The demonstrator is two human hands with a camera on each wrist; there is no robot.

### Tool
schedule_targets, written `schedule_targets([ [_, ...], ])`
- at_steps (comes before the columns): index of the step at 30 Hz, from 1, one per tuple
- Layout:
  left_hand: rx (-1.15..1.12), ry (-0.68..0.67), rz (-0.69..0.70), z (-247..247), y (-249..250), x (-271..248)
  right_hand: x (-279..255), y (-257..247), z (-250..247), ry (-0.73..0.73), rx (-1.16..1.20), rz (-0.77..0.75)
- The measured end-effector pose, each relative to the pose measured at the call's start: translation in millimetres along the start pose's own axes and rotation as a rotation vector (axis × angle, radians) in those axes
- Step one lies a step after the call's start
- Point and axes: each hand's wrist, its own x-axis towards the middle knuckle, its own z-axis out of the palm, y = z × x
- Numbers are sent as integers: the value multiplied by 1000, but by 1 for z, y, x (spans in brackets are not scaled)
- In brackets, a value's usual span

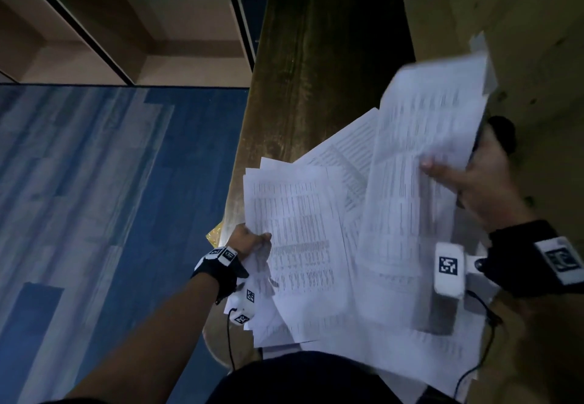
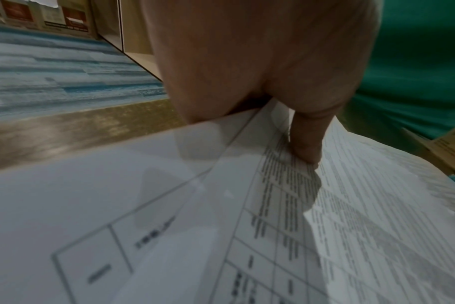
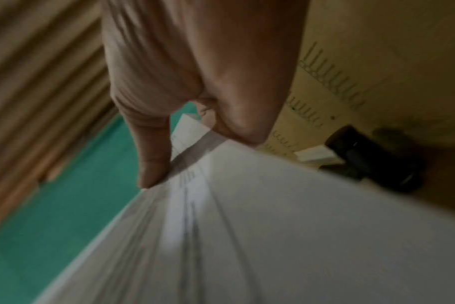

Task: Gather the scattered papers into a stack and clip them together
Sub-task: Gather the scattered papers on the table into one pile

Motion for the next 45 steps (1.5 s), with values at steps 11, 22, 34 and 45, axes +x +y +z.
schedule_targets([
  [11,-49,8,92,-2,4,-11,-12,112,92,-110,-285,279],
  [22,-90,-53,196,4,-31,-8,-37,201,110,-492,-688,496],
  [34,-181,61,134,-26,-42,10,42,171,-19,-162,-1085,438],
  [45,-158,86,139,-22,-41,10,26,172,-57,-299,-1517,316],
])
